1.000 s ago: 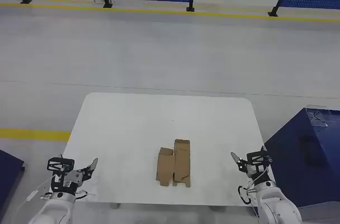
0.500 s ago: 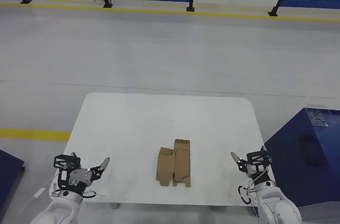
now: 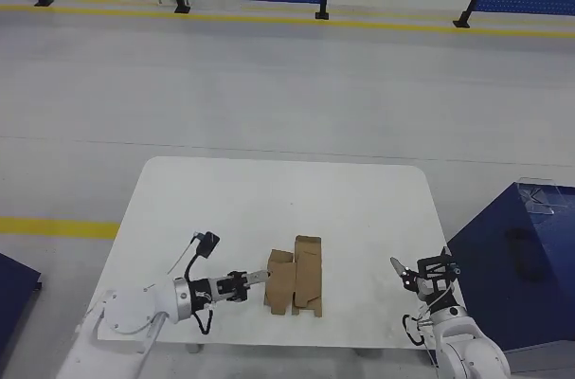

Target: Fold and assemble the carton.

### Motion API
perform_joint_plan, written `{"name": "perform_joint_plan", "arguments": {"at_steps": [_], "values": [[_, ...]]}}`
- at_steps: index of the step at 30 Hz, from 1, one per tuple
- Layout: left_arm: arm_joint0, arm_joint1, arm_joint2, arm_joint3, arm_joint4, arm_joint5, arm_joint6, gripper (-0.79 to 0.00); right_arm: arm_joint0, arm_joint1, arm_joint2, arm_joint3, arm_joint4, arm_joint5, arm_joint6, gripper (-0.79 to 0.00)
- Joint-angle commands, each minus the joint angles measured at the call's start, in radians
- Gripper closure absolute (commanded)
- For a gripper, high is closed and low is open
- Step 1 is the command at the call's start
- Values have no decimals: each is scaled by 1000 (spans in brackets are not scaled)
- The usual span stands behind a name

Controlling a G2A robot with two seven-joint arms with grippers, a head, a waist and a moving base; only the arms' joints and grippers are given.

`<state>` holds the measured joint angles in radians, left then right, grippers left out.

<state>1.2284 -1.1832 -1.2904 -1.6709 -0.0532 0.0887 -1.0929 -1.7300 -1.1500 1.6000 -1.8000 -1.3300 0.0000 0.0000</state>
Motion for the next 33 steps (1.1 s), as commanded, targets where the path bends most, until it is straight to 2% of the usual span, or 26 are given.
{"name": "perform_joint_plan", "arguments": {"at_steps": [1,6,12,15,18,21,23,24,25,26,29,31,33], "values": [[-82,-7,51,97,-26,-2,-46,-785,0,0,0,0,0,0,0,-785],[-174,-25,164,240,47,-61,7,-785,0,0,0,0,0,0,0,-785],[-252,-43,252,357,106,-98,41,-782,0,0,0,0,0,0,0,-785],[-272,-48,279,399,146,-116,83,-690,0,0,0,0,0,0,0,-785],[-285,-53,295,438,161,-123,114,-686,0,0,0,0,0,0,0,-785],[-300,-58,309,471,164,-132,131,-603,0,0,0,0,0,0,0,-785],[-305,-62,321,487,164,-139,139,-520,0,0,0,0,0,0,0,-785],[-307,-63,325,496,163,-141,142,-474,0,0,0,0,0,0,0,-785],[-311,-65,331,505,162,-143,145,-376,0,0,0,0,0,0,0,-785],[-314,-67,337,513,161,-145,147,-339,0,0,0,0,0,0,0,-785],[-326,-75,354,539,145,-151,142,-292,0,0,0,0,0,0,0,-785],[-337,-81,365,560,119,-152,131,-194,0,0,0,0,0,0,0,-785],[-349,-88,377,583,101,-158,125,-3,0,0,0,0,0,0,0,-785]]}}
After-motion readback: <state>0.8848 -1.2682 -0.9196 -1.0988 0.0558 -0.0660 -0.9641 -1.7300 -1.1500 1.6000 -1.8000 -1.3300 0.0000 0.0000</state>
